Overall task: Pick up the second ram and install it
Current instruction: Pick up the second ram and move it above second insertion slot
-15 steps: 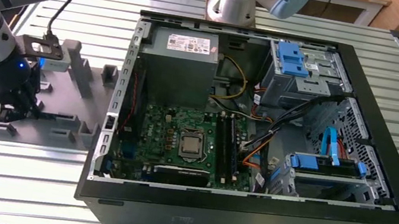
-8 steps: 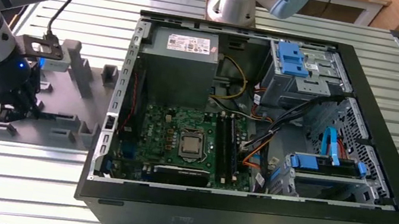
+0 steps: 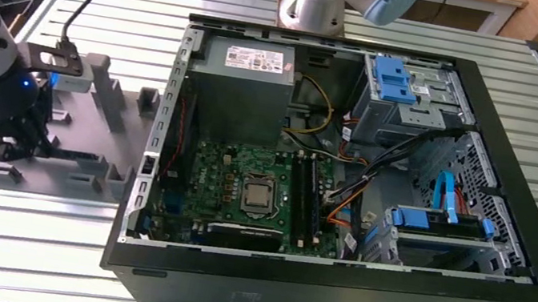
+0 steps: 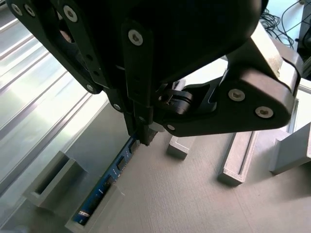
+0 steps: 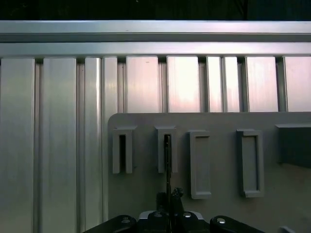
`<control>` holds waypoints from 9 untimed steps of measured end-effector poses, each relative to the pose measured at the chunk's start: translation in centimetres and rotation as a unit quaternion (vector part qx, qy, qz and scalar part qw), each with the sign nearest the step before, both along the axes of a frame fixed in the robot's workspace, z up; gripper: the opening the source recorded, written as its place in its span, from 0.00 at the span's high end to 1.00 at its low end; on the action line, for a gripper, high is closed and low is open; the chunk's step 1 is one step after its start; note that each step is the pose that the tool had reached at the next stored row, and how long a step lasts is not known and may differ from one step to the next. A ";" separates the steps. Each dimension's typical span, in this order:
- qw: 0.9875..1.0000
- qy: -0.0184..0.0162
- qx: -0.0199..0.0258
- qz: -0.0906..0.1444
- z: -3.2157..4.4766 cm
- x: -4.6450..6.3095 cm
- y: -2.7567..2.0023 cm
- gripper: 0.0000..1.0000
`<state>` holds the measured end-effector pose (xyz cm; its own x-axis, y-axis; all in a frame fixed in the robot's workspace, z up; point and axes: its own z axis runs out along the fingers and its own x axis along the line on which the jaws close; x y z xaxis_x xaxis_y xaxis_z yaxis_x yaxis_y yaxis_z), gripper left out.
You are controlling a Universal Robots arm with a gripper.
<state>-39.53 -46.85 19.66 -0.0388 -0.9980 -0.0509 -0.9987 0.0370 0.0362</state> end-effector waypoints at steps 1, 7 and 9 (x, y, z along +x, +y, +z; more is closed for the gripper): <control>1.000 0.000 0.000 0.000 0.12 0.0 0.00 0.86; 1.000 0.000 0.000 0.000 0.33 0.0 0.00 0.86; 1.000 0.000 0.000 0.000 0.34 0.0 0.00 0.86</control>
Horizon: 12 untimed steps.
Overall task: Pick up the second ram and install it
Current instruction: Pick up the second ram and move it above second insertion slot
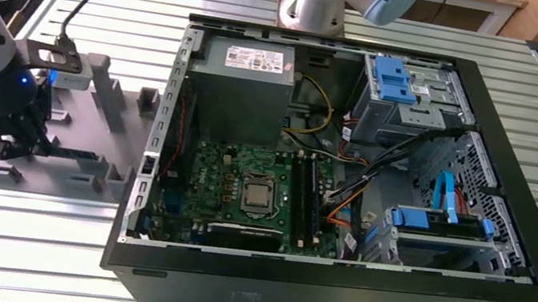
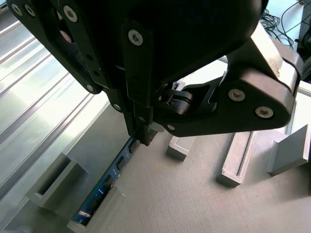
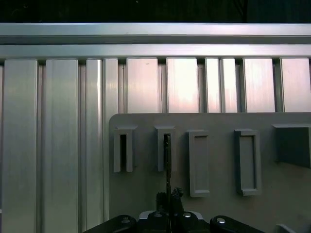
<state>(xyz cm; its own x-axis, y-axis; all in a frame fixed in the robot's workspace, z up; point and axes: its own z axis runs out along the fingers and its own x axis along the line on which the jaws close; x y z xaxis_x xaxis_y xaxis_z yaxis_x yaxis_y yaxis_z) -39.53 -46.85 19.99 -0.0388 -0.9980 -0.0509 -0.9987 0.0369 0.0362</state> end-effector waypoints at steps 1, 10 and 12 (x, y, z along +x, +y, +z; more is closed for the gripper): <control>1.000 0.000 0.000 0.000 0.04 0.0 0.00 0.86; 1.000 0.000 0.000 0.000 0.33 0.0 0.00 0.86; 1.000 0.000 0.000 0.000 0.37 0.0 0.00 0.86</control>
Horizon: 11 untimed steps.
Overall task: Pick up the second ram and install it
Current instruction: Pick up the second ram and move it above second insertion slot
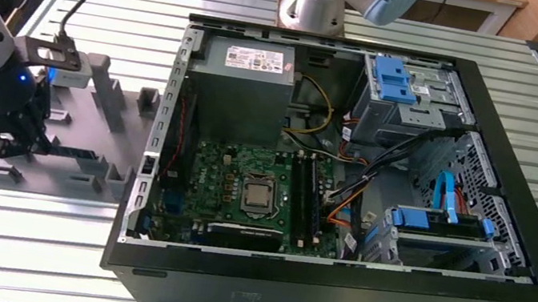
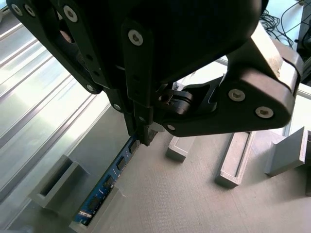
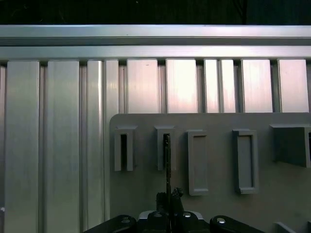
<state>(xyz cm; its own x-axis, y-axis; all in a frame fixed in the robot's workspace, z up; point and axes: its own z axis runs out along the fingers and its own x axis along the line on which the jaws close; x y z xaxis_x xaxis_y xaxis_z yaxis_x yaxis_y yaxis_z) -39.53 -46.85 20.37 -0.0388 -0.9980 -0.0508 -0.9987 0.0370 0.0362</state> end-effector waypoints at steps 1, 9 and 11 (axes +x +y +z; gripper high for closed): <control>1.000 0.000 0.000 0.000 0.02 0.0 0.00 0.86; 1.000 0.000 0.000 0.000 0.35 0.0 0.00 0.86; 1.000 0.000 0.000 0.000 0.54 0.0 0.00 0.86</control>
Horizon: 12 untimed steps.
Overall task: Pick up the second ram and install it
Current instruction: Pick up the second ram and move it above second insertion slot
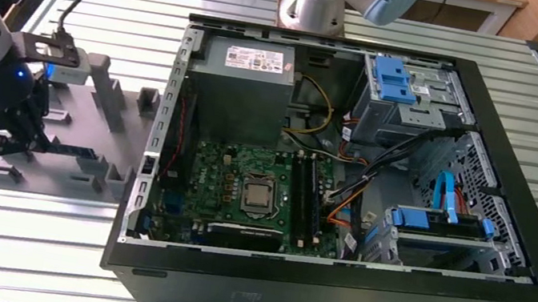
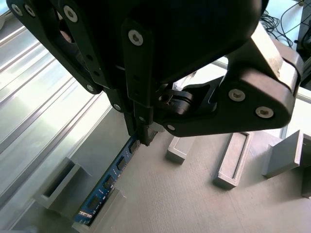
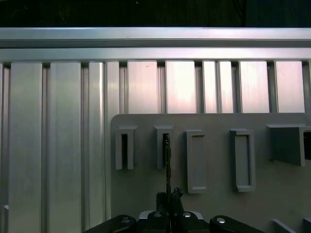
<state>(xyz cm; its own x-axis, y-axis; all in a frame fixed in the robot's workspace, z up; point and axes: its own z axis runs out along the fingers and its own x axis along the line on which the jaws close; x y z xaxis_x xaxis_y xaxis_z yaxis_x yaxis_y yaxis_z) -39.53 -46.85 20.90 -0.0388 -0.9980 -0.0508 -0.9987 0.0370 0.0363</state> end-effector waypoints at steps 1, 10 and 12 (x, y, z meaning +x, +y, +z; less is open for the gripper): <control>1.000 0.000 0.000 0.000 0.02 0.0 0.00 0.86; 1.000 0.000 0.000 0.000 0.21 0.0 0.00 0.86; 1.000 0.000 0.000 0.000 0.34 0.0 0.00 0.86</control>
